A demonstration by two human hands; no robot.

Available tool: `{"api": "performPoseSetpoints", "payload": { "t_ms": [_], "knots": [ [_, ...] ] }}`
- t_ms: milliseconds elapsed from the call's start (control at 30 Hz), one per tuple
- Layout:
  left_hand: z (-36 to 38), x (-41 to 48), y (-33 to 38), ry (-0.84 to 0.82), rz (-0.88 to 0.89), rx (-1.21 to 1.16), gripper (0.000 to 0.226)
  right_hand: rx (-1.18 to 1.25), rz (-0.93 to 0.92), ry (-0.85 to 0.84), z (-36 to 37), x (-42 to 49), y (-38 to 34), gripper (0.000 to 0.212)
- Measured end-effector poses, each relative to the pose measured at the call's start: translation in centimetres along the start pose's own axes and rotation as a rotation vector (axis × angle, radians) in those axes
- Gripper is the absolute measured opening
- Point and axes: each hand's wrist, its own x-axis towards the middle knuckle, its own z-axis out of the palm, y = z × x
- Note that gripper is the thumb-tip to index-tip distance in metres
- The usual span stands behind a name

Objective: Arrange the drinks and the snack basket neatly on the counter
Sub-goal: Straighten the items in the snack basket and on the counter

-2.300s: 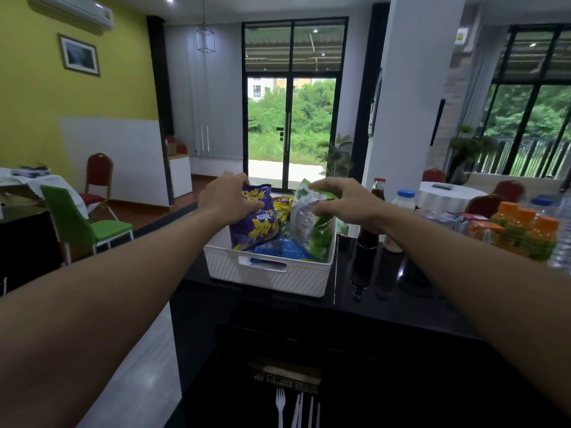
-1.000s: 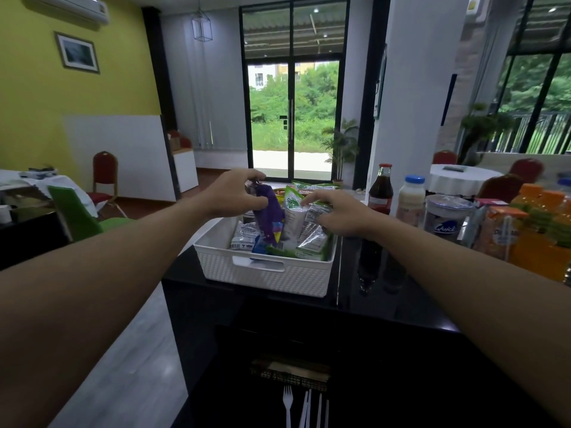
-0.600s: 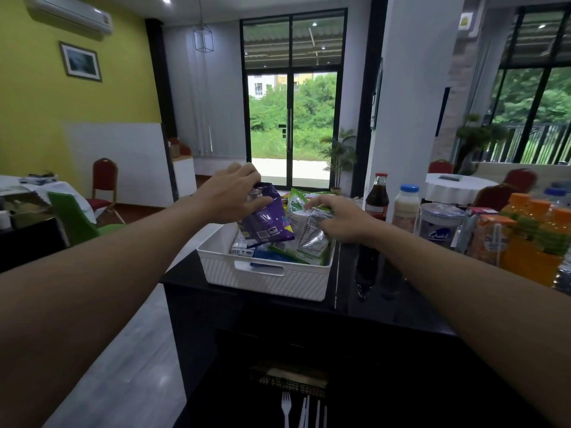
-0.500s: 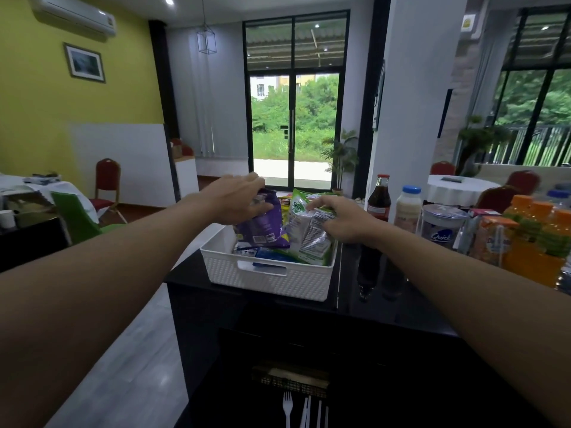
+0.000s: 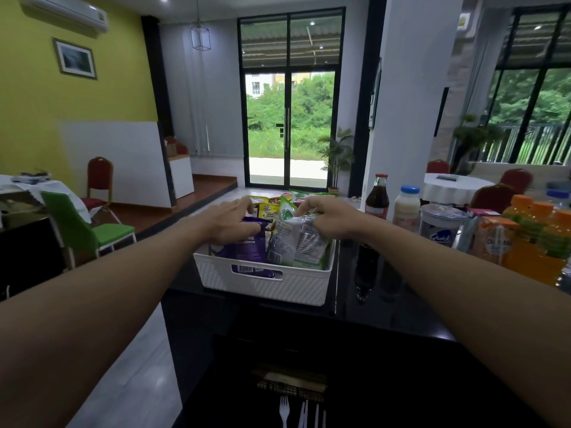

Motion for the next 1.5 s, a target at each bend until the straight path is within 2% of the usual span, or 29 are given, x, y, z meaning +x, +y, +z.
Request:
{"api": "performPoseSetpoints", "payload": {
  "t_ms": [100, 167, 267, 433, 600, 667, 767, 1000, 1133, 1233, 1367, 1500],
  "knots": [
    [0.8, 0.0, -0.4, 0.006, 0.019, -0.126, 0.043, 0.013, -0.017, -0.022, 0.3, 0.5, 0.4, 0.039],
    [1.6, -0.1, -0.5, 0.038, 0.070, -0.123, 0.041, 0.022, -0.017, -0.026, 0.5, 0.7, 1.0, 0.025],
    [3.0, -0.1, -0.7, 0.102, 0.113, -0.002, 0.045, -0.039, -0.001, -0.087, 0.9, 0.9, 1.7, 0.041],
    [3.9, 0.5, -0.4, 0.138, 0.068, 0.105, 0.057, -0.050, 0.007, -0.205, 0.6, 0.9, 2.0, 0.060],
    [3.9, 0.6, -0.6, 0.083, 0.003, 0.043, 0.056, -0.341, -0.033, -0.244, 0.7, 1.4, 1.5, 0.071],
    [3.8, 0.8, -0.5, 0.041, -0.039, 0.038, 0.056, -0.435, -0.009, -0.259, 1.1, 1.4, 1.5, 0.071],
    [4.2, 0.9, -0.3, 0.075, -0.069, 0.037, 0.046, -0.476, 0.032, -0.280, 1.1, 1.5, 1.4, 0.072],
    [4.6, 0.9, -0.7, 0.137, -0.125, 0.061, 0.058, -0.529, 0.071, -0.312, 2.0, 1.5, 0.1, 0.077],
    [4.6, 0.8, -0.5, 0.148, -0.108, -0.004, 0.053, -0.519, 0.027, -0.288, 2.8, 1.0, 0.7, 0.071],
    [4.5, 0.7, -0.4, 0.162, -0.084, -0.038, 0.052, -0.580, -0.010, -0.258, 3.3, 0.9, 1.5, 0.081],
    [4.8, 0.8, -0.4, 0.113, -0.068, -0.064, 0.048, -0.611, -0.045, -0.222, 4.3, 1.4, 2.5, 0.083],
    [5.2, 1.4, -0.7, 0.050, -0.060, 0.015, 0.054, -0.666, -0.019, -0.249, 4.6, 1.7, 3.0, 0.083]
  ]
}}
